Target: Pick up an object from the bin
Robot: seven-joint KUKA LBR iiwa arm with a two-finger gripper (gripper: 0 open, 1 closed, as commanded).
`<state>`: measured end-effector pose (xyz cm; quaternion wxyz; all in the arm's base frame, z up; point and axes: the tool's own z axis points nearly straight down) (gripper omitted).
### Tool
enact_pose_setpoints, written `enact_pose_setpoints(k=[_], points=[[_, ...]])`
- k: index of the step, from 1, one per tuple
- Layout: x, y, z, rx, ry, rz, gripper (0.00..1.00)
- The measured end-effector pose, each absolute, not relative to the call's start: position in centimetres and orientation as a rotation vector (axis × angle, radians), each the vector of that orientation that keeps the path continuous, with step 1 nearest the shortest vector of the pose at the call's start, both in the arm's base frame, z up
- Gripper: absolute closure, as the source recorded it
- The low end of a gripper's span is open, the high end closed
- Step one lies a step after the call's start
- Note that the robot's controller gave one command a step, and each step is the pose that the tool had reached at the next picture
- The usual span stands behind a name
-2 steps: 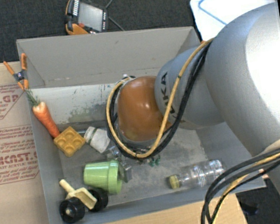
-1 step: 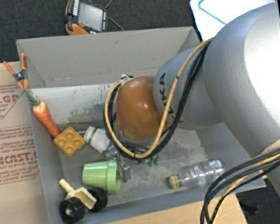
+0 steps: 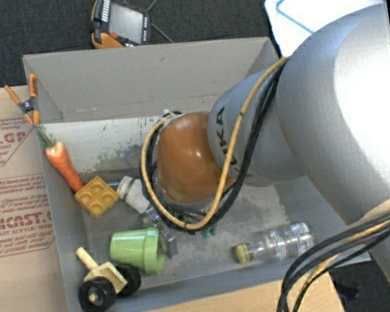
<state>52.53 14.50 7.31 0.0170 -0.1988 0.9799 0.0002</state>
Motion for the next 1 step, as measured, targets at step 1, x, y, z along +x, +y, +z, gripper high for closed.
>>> enact_pose_setpoints(k=[1], points=[[54.4, 11.09, 7.34, -0.676, 3.024, 0.002, 1.0]])
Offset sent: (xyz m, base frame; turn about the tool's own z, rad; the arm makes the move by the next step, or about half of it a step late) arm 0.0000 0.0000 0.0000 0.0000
